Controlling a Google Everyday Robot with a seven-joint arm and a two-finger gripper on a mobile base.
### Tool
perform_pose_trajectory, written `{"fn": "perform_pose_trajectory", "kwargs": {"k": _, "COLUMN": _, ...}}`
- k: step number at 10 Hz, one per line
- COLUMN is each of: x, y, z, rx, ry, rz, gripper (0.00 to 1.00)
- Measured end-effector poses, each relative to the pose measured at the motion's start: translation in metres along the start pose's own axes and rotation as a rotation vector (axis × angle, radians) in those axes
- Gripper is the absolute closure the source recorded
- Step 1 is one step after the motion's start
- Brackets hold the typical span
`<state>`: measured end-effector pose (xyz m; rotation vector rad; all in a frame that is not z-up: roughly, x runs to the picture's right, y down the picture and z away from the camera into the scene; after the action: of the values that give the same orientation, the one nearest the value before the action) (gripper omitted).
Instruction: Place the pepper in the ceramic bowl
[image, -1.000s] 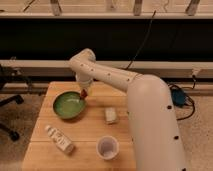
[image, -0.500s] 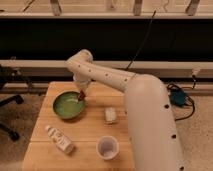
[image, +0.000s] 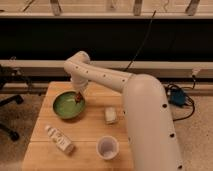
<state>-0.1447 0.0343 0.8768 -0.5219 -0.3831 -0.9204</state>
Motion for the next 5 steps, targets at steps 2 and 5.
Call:
{"fn": "perform_pose_trajectory", "kwargs": {"k": 2, "x": -0.0043, "y": -0.0006, "z": 0.0007, "rx": 0.0, "ry": -0.007, "rz": -0.011, "gripper": 1.0}}
{"fn": "perform_pose_trajectory", "kwargs": {"k": 5, "x": -0.0108, "y": -0.0005, "z": 0.0019, "rx": 0.0, "ry": -0.02, "rz": -0.023, "gripper": 1.0}}
